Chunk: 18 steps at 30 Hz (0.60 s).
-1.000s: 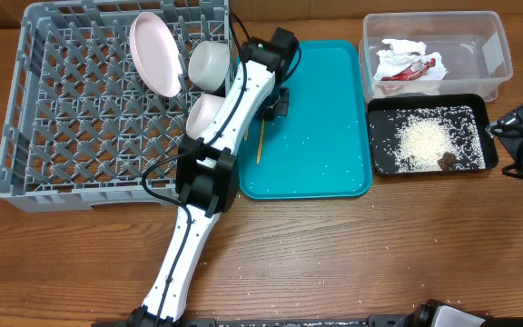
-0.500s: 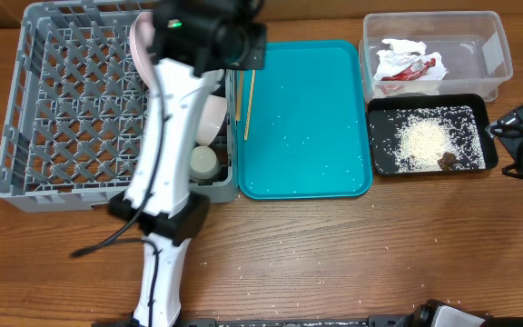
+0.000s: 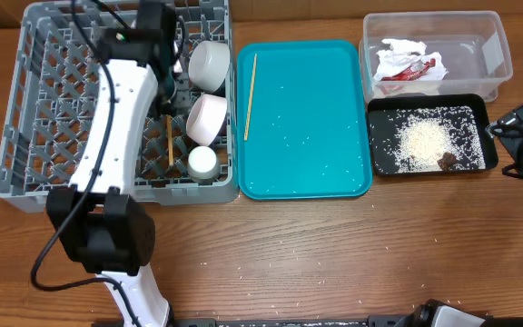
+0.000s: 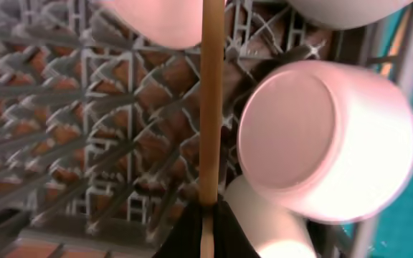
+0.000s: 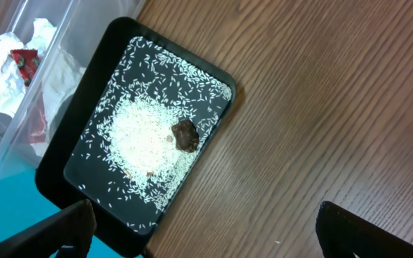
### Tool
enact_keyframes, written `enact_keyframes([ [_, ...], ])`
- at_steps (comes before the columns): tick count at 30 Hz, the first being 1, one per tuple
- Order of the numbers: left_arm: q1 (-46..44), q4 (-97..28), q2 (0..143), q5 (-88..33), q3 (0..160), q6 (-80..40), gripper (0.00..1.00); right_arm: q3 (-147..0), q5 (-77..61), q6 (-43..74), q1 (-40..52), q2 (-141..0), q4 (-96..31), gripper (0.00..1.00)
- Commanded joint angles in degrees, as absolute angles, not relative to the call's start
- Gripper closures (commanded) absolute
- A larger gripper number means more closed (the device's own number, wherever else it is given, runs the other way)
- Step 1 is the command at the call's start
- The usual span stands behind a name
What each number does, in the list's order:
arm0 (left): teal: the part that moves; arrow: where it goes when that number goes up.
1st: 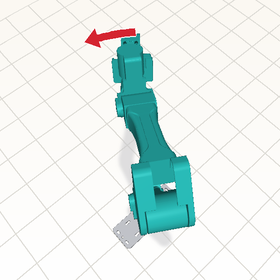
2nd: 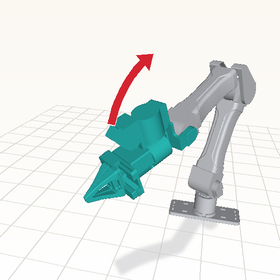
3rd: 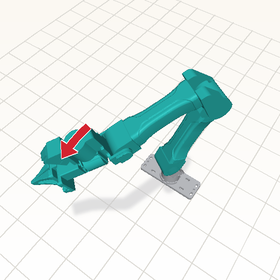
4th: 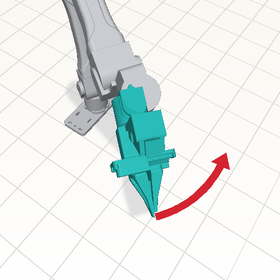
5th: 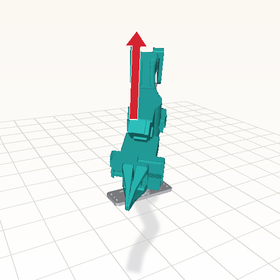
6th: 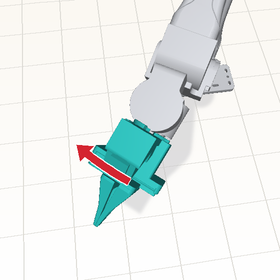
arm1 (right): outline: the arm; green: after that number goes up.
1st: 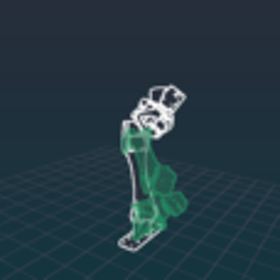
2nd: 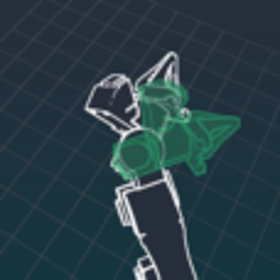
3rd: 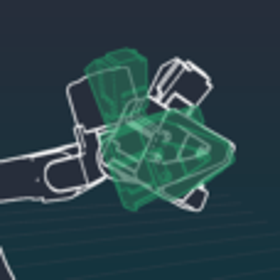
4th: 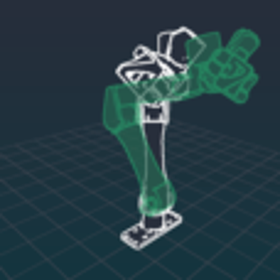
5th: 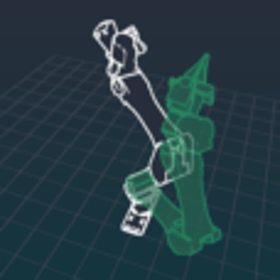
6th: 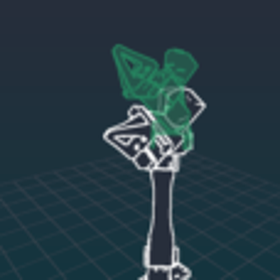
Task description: Sort waste into correct bins and load items into the dishwasher
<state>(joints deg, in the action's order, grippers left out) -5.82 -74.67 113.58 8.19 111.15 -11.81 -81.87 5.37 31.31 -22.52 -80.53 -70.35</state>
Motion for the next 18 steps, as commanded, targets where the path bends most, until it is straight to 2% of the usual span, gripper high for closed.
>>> enact_keyframes([
  [1,-5.48,-68.58,112.92,9.21,105.47,-8.32,0.96,-82.65,5.96,31.55,-22.74,-80.51,-70.17,0.00],
  [10,-4.12,-62.54,113.16,11.11,101.43,-8.29,0.95,-82.65,5.96,31.55,-22.74,-80.51,-70.19,0.00],
  [11,-3.97,-62.26,113.14,11.11,101.21,-8.29,0.91,-82.65,5.96,31.55,-22.74,-80.51,-70.19,0.00],
  [13,-3.92,-62.00,113.16,11.09,101.16,-8.29,0.64,-82.65,5.96,31.55,-22.74,-80.51,-70.19,0.00],
  [14,-3.92,-61.60,113.14,11.07,101.16,-8.32,0.57,-82.65,5.96,31.55,-22.74,-80.51,-70.17,0.00],
  [16,-3.97,-60.93,113.16,10.90,101.16,-8.32,0.48,-82.65,5.96,31.55,-22.74,-80.51,-70.19,0.00],
  [18,-4.34,-60.66,113.12,10.87,101.47,-8.29,0.46,-82.65,5.96,31.55,-22.74,-80.51,-70.19,0.00],
])
